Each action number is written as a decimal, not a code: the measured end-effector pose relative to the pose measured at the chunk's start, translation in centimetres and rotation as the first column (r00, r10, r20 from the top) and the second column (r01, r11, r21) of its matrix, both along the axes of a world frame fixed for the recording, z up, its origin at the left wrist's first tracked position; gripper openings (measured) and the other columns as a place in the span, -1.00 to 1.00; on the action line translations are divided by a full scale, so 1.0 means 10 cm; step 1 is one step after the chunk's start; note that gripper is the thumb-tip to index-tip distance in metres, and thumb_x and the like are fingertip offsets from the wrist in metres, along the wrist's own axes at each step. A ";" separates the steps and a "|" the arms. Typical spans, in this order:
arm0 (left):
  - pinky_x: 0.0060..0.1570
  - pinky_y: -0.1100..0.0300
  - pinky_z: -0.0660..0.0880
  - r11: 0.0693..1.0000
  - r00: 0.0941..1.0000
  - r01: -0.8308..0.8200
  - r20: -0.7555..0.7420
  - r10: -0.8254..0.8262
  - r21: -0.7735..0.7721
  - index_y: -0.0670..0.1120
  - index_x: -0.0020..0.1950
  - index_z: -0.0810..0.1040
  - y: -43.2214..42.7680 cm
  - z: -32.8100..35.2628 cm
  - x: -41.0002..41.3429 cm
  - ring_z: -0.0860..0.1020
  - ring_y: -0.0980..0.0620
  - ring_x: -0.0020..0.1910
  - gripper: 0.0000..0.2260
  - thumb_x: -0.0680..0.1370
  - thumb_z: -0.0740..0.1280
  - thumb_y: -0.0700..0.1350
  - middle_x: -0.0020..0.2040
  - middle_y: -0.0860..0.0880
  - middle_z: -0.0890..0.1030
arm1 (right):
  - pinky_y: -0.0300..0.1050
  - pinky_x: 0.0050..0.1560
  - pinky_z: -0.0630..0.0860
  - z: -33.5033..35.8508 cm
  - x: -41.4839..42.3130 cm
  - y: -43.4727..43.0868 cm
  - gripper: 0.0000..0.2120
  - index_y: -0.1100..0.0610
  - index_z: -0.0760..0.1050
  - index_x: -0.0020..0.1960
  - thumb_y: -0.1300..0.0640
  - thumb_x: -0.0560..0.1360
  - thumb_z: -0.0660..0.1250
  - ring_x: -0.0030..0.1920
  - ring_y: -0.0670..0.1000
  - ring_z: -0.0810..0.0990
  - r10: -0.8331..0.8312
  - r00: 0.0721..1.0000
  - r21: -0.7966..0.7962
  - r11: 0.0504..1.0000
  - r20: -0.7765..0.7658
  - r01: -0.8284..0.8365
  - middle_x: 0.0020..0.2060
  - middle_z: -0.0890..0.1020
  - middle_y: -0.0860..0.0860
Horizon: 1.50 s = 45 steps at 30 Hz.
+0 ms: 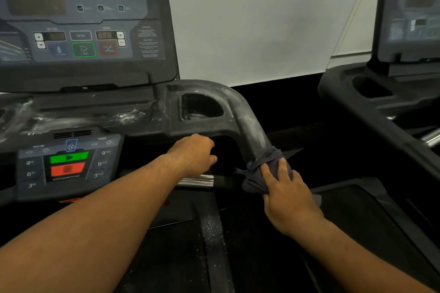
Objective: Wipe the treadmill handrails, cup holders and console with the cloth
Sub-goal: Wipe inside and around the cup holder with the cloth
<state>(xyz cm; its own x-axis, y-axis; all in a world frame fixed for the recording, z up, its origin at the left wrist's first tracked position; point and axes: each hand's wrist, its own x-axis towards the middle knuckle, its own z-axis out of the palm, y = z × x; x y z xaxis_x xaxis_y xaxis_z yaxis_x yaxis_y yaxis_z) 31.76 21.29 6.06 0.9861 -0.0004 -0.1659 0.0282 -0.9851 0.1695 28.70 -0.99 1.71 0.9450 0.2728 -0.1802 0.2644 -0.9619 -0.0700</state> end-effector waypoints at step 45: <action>-0.11 0.15 0.44 0.997 0.992 0.059 0.107 -0.065 0.054 -0.07 0.08 0.55 0.48 -0.24 1.19 0.54 -0.01 -0.06 -0.75 0.63 0.15 0.02 0.03 -0.07 0.60 | 0.17 0.23 0.33 0.05 1.79 0.88 -0.44 -0.16 -0.18 0.55 -0.20 0.62 -0.06 0.38 0.31 0.25 -0.059 0.998 0.040 0.997 -0.037 0.060 0.56 -0.19 0.07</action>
